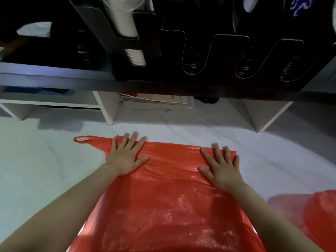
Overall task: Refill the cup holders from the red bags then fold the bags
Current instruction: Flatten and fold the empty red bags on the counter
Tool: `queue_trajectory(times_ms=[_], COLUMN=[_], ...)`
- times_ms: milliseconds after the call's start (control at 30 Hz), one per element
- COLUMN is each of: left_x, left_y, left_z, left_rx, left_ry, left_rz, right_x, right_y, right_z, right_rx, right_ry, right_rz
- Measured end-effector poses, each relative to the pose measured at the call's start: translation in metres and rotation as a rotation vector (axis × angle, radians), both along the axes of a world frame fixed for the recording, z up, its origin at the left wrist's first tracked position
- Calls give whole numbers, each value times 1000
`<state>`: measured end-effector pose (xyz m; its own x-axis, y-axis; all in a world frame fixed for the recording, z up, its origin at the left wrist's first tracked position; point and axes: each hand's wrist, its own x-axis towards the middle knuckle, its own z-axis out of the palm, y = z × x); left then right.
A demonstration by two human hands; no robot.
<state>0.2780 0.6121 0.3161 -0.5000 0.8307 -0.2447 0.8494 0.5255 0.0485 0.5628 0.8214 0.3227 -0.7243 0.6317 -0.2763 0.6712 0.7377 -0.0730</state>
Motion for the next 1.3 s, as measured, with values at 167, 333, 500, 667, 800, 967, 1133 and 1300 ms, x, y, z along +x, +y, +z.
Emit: queue_trajectory(times_ms=[167,333,500,667,800,967,1133,1300], left_x=[10,51,92,122,137,175,205,215], left_y=[5,3,4,11,26,93,153,185], left_z=[21,47,59,62,63,68,75,63], left_rx=[13,81,3,-13,46,193,212,89], left_ry=[-2,-174,-278,-274,-271,-254,-240,-52], left_rz=[1,-80,-176,-209,-251,-428,-643,-883], right_x=[-12,15,69,106,130,167,186,185], right_y=[3,-20,-27,-43,-59,-84,-113,-140], right_z=[18,43,46,43,42,50,52,43], right_rx=[9,86,-50,-127,-180,-225,-323,-302], right_ry=[-31,526,524,458,417,454,519,654], right_rz=[-13,-127,-480,-594,-594,-668,-770,-938])
